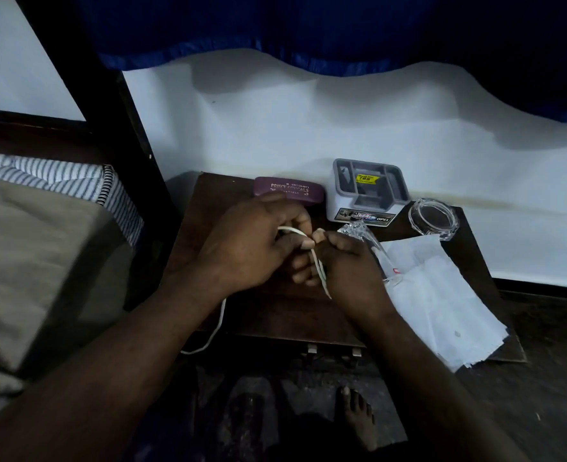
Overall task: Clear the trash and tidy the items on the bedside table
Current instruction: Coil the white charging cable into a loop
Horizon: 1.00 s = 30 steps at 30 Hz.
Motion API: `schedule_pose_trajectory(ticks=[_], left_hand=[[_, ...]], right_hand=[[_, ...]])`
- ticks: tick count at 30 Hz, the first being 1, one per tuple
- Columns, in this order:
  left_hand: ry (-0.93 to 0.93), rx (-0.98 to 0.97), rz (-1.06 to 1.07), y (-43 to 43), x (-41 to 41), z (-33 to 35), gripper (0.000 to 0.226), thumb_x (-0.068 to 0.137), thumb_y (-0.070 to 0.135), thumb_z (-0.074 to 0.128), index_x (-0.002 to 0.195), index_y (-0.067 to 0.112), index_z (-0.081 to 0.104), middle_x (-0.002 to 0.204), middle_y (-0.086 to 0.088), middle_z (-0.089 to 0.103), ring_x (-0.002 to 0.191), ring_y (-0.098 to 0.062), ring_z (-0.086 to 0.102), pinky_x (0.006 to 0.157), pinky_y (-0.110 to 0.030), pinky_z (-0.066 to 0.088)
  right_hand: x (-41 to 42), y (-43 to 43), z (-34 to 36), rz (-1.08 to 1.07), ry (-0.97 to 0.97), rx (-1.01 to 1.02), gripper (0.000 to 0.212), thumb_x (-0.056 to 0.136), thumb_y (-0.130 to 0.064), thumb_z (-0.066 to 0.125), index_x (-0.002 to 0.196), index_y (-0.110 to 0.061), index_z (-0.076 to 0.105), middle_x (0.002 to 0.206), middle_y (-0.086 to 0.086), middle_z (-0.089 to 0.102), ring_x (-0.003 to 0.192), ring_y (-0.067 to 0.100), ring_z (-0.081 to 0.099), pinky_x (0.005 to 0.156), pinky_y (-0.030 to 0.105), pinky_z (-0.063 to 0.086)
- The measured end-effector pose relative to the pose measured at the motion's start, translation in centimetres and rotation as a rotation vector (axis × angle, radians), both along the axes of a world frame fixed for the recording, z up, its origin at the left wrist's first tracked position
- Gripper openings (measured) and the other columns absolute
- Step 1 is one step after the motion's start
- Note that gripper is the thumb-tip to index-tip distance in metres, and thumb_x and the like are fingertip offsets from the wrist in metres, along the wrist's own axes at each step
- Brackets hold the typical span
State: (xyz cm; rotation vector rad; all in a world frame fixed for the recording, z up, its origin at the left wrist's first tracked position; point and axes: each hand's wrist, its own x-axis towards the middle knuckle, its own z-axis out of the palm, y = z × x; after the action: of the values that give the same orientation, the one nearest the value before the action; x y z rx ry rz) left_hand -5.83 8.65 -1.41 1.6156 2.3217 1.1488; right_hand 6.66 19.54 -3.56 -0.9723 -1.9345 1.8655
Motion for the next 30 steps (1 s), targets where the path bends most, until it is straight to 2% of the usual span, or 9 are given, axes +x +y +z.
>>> schedule_pose_trajectory(ticks=[4, 7, 10, 12, 17, 19, 22, 25, 30], left_hand=[[-0.093, 0.041, 0.049, 0.1, -0.3, -0.1, 0.005, 0.086, 0.03, 0.078, 0.088, 0.029, 0.073, 0.086, 0.013, 0.066, 0.085, -0.003, 0.063, 0.075, -0.026, 0.049], [-0.152, 0.047, 0.08, 0.2, -0.4, -0.5, 0.001, 0.088, 0.027, 0.078, 0.089, 0.027, 0.077, 0.085, 0.015, 0.071, 0.084, -0.001, 0.066, 0.076, -0.025, 0.051], [-0.306, 0.078, 0.035, 0.5, -0.4, -0.7, 0.004, 0.09, 0.025, 0.076, 0.088, 0.022, 0.079, 0.082, 0.011, 0.076, 0.078, 0.001, 0.068, 0.073, -0.022, 0.052], [-0.47, 0.07, -0.008, 0.6, -0.3, -0.8, 0.014, 0.094, 0.031, 0.072, 0.088, 0.019, 0.078, 0.076, 0.005, 0.075, 0.066, 0.0, 0.062, 0.062, -0.02, 0.049], [-0.76, 0.019, -0.014, 0.8, 0.4, -0.7, 0.043, 0.097, 0.045, 0.059, 0.09, 0.004, 0.071, 0.063, -0.004, 0.062, 0.051, -0.009, 0.053, 0.046, -0.022, 0.044], [-0.805, -0.015, -0.001, 0.9, 0.8, -0.7, 0.045, 0.102, 0.043, 0.055, 0.098, 0.001, 0.071, 0.062, 0.0, 0.065, 0.045, -0.006, 0.054, 0.041, -0.017, 0.04], [-0.814, -0.11, 0.023, 1.0, 1.1, -0.5, 0.039, 0.106, 0.042, 0.048, 0.103, 0.011, 0.073, 0.072, 0.003, 0.074, 0.047, -0.012, 0.06, 0.042, -0.019, 0.039], [-0.844, -0.156, 0.012, 0.9, 1.0, -0.7, 0.034, 0.107, 0.039, 0.048, 0.092, 0.023, 0.073, 0.077, -0.003, 0.076, 0.051, -0.016, 0.063, 0.046, -0.021, 0.041], [-0.994, -0.102, -0.025, 0.9, 1.4, -0.8, 0.044, 0.104, 0.055, 0.044, 0.082, 0.03, 0.073, 0.082, -0.009, 0.077, 0.054, -0.019, 0.064, 0.046, -0.021, 0.041]], right_hand=[[0.3, -0.1, 0.2, 0.035, -0.03, -0.024, 0.046, 0.109, -0.037, 0.046, 0.078, -0.012, 0.068, 0.051, -0.001, 0.06, 0.039, 0.012, 0.052, 0.043, 0.021, 0.04], [0.4, -0.2, 0.6, 0.052, -0.003, -0.116, 0.054, 0.106, -0.051, 0.045, 0.073, -0.016, 0.071, 0.057, 0.004, 0.053, 0.042, 0.013, 0.044, 0.043, 0.023, 0.032], [0.7, -0.1, 1.3, 0.107, 0.064, -0.353, 0.054, 0.104, -0.055, 0.045, 0.074, -0.013, 0.062, 0.058, 0.001, 0.037, 0.043, 0.01, 0.028, 0.045, 0.024, 0.021], [0.9, 0.2, 1.9, 0.153, 0.127, -0.575, 0.051, 0.104, -0.053, 0.045, 0.074, -0.012, 0.054, 0.053, -0.004, 0.029, 0.038, 0.006, 0.022, 0.041, 0.021, 0.016], [1.1, 0.7, 3.1, 0.265, 0.326, -0.929, 0.049, 0.108, -0.048, 0.034, 0.073, -0.016, 0.047, 0.051, -0.008, 0.024, 0.04, 0.006, 0.013, 0.041, 0.019, 0.016], [1.0, 0.9, 3.2, 0.263, 0.408, -1.003, 0.049, 0.109, -0.048, 0.03, 0.074, -0.017, 0.046, 0.053, -0.008, 0.021, 0.042, 0.006, 0.013, 0.042, 0.018, 0.02], [0.9, 1.3, 3.0, 0.193, 0.515, -1.043, 0.049, 0.11, -0.047, 0.028, 0.079, -0.016, 0.048, 0.052, -0.009, 0.035, 0.041, 0.005, 0.022, 0.047, 0.018, 0.024], [1.0, 1.5, 2.8, 0.122, 0.584, -1.043, 0.051, 0.111, -0.047, 0.025, 0.08, -0.016, 0.051, 0.055, -0.009, 0.04, 0.042, 0.003, 0.036, 0.05, 0.018, 0.028], [1.1, 1.8, 3.1, 0.037, 0.59, -0.978, 0.049, 0.11, -0.047, 0.031, 0.081, -0.015, 0.053, 0.057, -0.008, 0.04, 0.044, 0.004, 0.036, 0.051, 0.019, 0.03]])
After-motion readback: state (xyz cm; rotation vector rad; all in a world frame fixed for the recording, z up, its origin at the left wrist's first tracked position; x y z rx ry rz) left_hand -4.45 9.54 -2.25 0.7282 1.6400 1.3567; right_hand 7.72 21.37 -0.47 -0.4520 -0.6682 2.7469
